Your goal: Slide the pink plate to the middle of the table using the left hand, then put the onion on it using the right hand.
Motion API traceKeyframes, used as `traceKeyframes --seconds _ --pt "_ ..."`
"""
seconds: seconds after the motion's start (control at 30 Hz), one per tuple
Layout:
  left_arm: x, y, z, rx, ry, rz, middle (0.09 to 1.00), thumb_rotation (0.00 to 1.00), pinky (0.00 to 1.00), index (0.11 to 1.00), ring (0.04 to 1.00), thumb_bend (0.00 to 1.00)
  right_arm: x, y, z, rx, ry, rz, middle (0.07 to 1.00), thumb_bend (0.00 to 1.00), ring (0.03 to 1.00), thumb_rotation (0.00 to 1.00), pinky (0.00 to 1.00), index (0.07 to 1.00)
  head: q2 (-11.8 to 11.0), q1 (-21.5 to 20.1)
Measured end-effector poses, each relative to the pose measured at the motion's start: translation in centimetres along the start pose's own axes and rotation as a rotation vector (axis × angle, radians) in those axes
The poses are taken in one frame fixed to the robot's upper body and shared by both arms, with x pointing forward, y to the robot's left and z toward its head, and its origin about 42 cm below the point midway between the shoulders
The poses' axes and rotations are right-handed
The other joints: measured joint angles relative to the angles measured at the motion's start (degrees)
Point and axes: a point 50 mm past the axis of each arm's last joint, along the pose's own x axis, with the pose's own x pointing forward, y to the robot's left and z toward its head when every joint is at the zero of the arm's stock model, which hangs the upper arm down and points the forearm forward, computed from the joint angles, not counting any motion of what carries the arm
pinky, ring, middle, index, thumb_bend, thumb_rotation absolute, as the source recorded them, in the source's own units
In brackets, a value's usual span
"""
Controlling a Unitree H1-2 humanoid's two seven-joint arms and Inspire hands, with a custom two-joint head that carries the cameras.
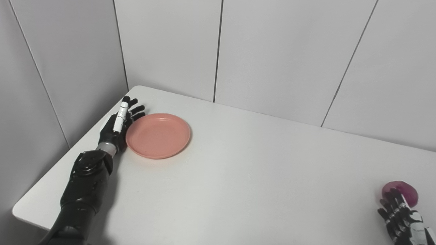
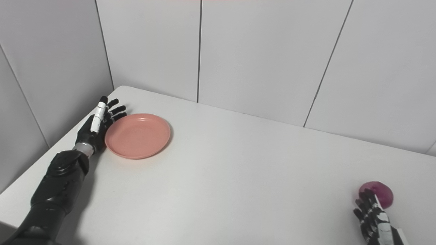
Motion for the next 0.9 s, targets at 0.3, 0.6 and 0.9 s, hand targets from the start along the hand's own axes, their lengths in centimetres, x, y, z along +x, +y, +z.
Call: traceKeyframes --seconds 0.3,0.6,0.9 --pt "1.6 -1.8 1.0 0.019 0.024 -0.033 0.839 0.93 0.87 0.863 0.855 0.70 0.0 0.0 0.0 0.001 0.000 0.001 1.000 0.88 1.000 1.00 1.00 1.000 0.35 -0.44" --pt "1.4 -4.5 1.1 0.016 0.029 -0.113 0.860 0.93 0.87 0.876 0.871 0.70 0.0 0.1 0.0 -0.002 0.000 0.001 1.000 0.90 1.000 1.00 1.00 1.000 0.62 -1.14" --pt "0.5 -6.6 0.2 0.041 0.028 -0.197 0.846 0.93 0.84 0.872 0.844 0.73 0.0 0.1 0.0 -0.002 0.001 0.002 0.995 0.91 1.000 1.00 1.00 1.000 0.97 -1.67"
